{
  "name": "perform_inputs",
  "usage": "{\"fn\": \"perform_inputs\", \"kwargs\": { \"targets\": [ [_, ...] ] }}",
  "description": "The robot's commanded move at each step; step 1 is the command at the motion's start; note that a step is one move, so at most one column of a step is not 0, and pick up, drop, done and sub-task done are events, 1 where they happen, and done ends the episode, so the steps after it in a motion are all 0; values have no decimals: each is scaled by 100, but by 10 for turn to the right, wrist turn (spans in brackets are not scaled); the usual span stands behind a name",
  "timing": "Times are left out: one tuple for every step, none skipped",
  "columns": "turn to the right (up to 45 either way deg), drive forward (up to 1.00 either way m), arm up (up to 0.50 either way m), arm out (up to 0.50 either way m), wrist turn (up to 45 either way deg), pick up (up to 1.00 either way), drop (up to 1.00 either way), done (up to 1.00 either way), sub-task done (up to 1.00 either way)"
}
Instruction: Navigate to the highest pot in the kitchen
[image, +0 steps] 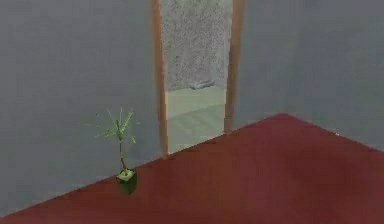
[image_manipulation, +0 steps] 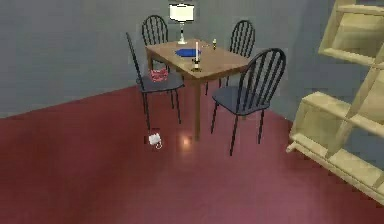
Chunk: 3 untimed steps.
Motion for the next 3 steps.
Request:
{"fn": "perform_inputs", "kwargs": {
  "targets": [
    [0,100,0,0,0,0,0,0,0],
    [0,100,0,0,0,0,0,0,0],
    [-90,0,0,0,0,0,0,0,0]
  ]
}}
